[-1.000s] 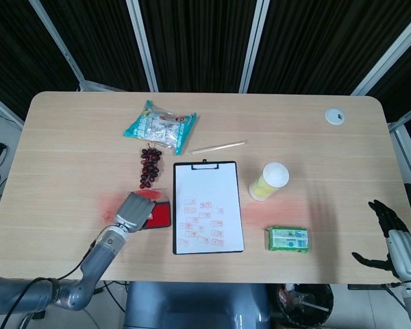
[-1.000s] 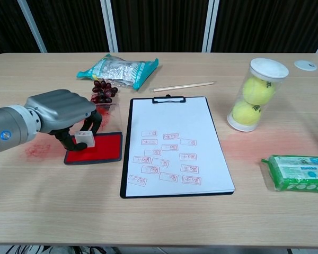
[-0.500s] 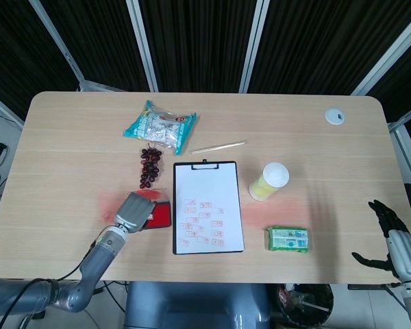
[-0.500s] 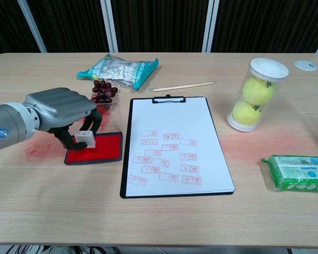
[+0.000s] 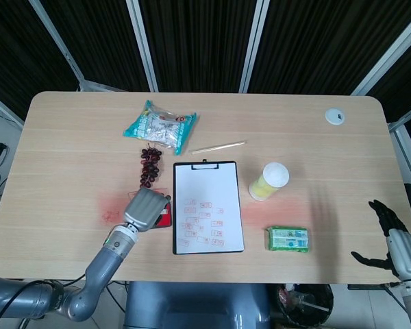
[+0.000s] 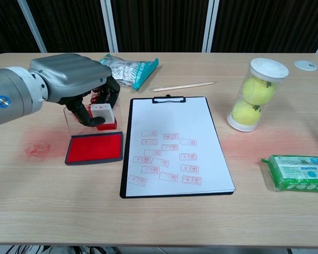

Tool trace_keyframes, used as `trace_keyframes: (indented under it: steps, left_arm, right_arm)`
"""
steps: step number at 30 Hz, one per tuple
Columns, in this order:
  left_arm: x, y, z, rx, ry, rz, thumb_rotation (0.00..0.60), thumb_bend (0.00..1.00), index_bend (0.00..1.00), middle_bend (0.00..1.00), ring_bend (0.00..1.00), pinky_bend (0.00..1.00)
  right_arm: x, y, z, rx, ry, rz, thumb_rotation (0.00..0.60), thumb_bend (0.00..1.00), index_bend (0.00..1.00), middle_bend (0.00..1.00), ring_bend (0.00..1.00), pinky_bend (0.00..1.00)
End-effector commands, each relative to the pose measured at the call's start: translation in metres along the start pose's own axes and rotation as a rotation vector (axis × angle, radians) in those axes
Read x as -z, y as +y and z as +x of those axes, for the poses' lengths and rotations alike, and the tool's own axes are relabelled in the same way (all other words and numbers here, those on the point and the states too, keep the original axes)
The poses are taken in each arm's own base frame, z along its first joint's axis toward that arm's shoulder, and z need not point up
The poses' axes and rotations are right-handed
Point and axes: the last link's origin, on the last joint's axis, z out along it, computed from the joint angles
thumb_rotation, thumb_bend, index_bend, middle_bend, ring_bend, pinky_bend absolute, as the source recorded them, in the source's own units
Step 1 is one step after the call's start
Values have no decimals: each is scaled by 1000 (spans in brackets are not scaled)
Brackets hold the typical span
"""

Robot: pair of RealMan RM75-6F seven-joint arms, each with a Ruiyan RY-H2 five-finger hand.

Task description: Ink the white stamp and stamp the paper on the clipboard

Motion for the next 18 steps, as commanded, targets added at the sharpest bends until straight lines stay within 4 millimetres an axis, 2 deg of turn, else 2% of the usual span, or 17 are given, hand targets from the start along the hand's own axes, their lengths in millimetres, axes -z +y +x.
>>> trace_keyframes:
  steps: [1, 8, 13, 18]
  left_arm:
    - [0, 18, 6, 2, -2, -14, 600, 526, 742, 771, 945, 1000]
    - [-2, 49, 7, -2, -20, -47, 600, 526, 753, 789, 945, 1000]
    - [-3, 70, -1, -7, -44, -64, 600, 526, 755, 795, 945, 1000]
    - [-4, 84, -11, -17, -67, -80, 600, 526, 756, 795, 945, 1000]
  right_arm:
    - [-1, 0, 0, -8, -3, -5, 600, 178, 68, 0, 0, 135]
    - [-2, 1, 1, -23, -8, -10, 600, 177, 68, 0, 0, 135]
    - [-1, 0, 1, -27, -12, -7, 600, 177, 68, 0, 0, 135]
    - [-2, 0, 1, -28, -12, -8, 600, 177, 68, 0, 0, 135]
